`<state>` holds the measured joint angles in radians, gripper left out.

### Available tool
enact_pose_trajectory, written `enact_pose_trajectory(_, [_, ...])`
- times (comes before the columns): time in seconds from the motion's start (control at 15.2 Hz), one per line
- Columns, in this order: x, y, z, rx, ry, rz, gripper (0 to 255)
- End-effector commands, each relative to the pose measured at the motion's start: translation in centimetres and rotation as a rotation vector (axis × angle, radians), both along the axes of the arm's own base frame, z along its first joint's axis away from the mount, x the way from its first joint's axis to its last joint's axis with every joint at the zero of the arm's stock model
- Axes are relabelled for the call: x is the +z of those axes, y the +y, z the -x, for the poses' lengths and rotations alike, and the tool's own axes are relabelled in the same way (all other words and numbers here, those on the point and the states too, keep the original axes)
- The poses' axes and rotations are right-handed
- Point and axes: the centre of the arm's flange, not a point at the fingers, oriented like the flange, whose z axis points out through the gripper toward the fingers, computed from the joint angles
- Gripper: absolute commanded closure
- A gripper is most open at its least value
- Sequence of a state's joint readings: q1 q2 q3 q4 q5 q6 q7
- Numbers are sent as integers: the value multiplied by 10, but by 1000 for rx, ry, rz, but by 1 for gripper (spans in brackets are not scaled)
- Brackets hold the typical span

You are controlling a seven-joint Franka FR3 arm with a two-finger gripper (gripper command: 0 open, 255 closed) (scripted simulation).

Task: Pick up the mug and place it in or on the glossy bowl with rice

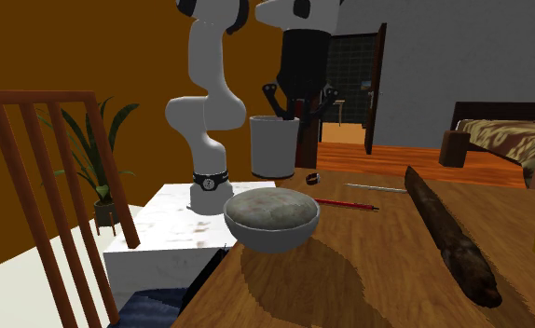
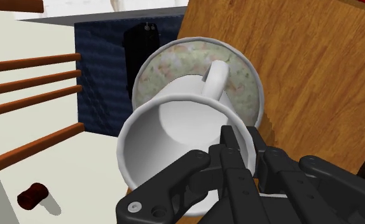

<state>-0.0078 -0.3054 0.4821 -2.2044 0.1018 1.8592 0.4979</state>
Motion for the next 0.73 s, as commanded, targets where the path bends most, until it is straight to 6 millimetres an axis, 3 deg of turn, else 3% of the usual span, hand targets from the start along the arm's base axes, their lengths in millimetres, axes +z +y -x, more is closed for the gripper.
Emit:
enact_pose_trajectory(0.0, [-11, 0, 0, 0, -1, 0, 255])
enact_pose_trajectory(0.26, [-34, 0, 0, 0, -1, 0, 255])
enact_pose_trajectory(0.66, [-34, 0, 0, 0, -1, 0, 255])
